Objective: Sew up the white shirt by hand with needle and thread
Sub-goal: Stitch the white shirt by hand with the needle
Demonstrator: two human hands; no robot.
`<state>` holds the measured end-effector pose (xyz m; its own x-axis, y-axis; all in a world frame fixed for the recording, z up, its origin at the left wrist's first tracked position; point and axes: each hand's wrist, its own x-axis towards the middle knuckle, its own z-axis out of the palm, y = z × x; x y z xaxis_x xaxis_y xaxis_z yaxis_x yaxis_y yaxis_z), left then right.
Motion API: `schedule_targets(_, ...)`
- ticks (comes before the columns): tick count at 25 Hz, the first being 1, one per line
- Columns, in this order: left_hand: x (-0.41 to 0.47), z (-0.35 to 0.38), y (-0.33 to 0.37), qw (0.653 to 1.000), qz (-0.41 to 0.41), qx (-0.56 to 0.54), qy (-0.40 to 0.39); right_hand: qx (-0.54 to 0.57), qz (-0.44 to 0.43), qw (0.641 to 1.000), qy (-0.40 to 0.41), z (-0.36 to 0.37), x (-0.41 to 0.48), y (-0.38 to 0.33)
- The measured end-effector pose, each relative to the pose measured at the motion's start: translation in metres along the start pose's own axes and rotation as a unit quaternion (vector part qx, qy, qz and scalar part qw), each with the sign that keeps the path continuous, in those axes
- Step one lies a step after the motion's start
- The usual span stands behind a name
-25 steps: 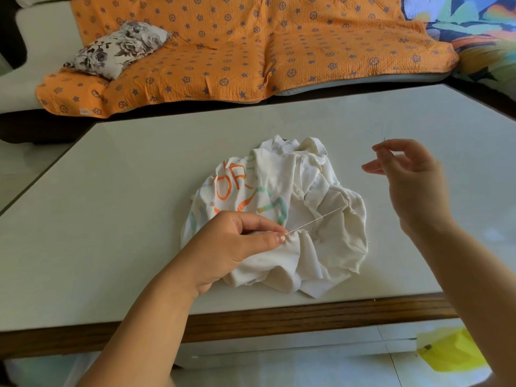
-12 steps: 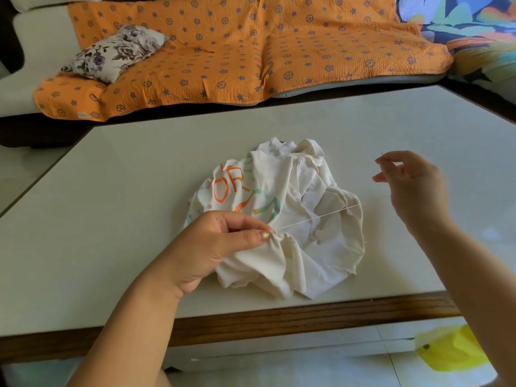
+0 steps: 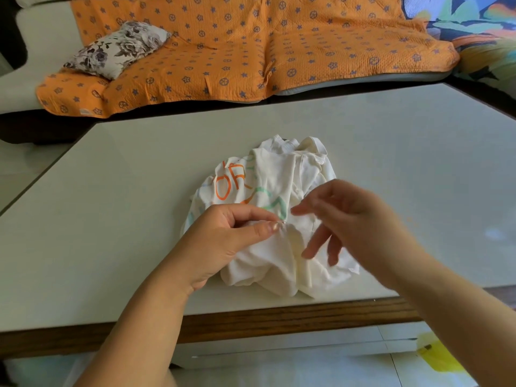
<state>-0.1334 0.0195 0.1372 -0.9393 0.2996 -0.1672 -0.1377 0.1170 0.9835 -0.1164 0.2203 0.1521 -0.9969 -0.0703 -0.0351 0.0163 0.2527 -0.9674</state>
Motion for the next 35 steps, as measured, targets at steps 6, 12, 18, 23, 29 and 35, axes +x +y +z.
schedule_targets(6,0.001,-0.002,-0.001,0.997,0.033,0.069,0.003,-0.013,0.026,0.998,-0.052,0.013,-0.009,0.004)
schedule_targets(12,0.000,-0.006,-0.003,0.991,0.060,0.116,0.010,-0.041,0.017,0.997,-0.059,0.013,-0.012,0.003)
schedule_targets(18,0.001,-0.005,-0.004,0.987,0.078,0.141,0.022,-0.051,0.028,0.996,-0.075,0.012,-0.012,0.003)
schedule_targets(23,0.003,-0.004,-0.005,0.987,0.079,0.141,0.019,-0.051,0.028,0.995,-0.083,0.011,-0.012,0.005)
schedule_targets(29,0.003,-0.006,-0.006,0.990,0.066,0.127,0.006,-0.030,0.033,0.993,-0.105,0.008,-0.010,0.007)
schedule_targets(35,0.005,-0.001,-0.008,0.994,0.063,0.088,-0.002,0.059,0.037,0.991,-0.111,0.011,-0.006,0.012)
